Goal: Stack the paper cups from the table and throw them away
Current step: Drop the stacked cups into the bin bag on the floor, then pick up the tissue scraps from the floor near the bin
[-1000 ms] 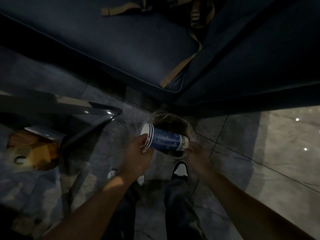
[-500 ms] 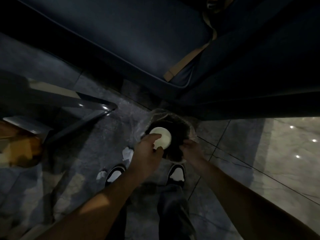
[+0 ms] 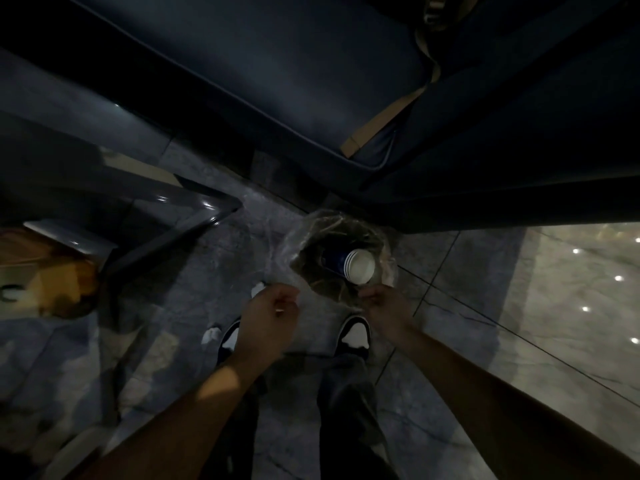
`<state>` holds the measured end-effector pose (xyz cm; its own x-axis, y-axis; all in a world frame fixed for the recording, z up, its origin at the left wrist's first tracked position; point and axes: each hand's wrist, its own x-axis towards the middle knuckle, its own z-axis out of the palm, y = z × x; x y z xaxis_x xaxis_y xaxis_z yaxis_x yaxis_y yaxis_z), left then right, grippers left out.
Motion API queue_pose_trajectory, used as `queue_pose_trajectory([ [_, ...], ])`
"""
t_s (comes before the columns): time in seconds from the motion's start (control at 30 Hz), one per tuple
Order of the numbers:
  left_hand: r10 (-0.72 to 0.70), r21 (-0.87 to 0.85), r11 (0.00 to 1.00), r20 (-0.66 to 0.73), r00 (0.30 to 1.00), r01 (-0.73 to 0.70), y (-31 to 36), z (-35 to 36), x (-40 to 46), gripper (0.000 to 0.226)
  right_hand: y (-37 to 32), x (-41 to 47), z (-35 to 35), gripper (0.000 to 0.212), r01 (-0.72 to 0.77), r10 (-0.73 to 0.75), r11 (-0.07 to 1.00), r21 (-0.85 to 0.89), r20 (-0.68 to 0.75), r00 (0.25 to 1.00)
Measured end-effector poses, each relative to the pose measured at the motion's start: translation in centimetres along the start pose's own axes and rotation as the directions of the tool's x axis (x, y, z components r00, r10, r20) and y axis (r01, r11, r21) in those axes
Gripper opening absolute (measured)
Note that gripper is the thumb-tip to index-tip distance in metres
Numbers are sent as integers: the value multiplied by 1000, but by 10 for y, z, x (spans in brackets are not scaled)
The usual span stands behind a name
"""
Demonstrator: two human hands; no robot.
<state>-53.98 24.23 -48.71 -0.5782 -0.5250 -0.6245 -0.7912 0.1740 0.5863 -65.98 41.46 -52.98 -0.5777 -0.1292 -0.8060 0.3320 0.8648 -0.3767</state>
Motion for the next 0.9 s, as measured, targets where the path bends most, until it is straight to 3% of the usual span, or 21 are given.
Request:
queue_pose_trajectory([
  [0.13,-77,-95,992,27,997,79,-11,-22,-11,14,-8,-14,-3,14,66,-63,993,-101,33,997],
  [0.3,-118,-72,990,-7,993,117,-18,-56,-29,19,-29,-46,1,10,132,-127,968,-212,39,991],
  [0.4,6,24,1000,-50,999,-5,-35,-79,-43,18,-43,-68,9,14,155,-158,962,-225,4,987],
  [0.5,189,143,974,-94,978,-174,-51,-100,-57,14,-52,-92,20,24,283,-295,921,-267,-6,955],
  [0.6,193,428,889,-23,981,-165,-69,-109,-64,57,-51,-102,32,59,423,-440,790,-444,71,895],
  [0.73,45,622,776,120,992,-110,-93,-107,-84,96,-32,-104,41,71,534,-473,482,-695,307,826],
  [0.83,-38,701,705,184,982,-105,-113,-95,-102,97,-17,-123,38,72,574,-447,400,-714,395,803],
  [0.9,-36,654,755,106,994,-42,-120,-84,-125,92,-11,-135,32,72,602,-474,367,-709,415,777],
])
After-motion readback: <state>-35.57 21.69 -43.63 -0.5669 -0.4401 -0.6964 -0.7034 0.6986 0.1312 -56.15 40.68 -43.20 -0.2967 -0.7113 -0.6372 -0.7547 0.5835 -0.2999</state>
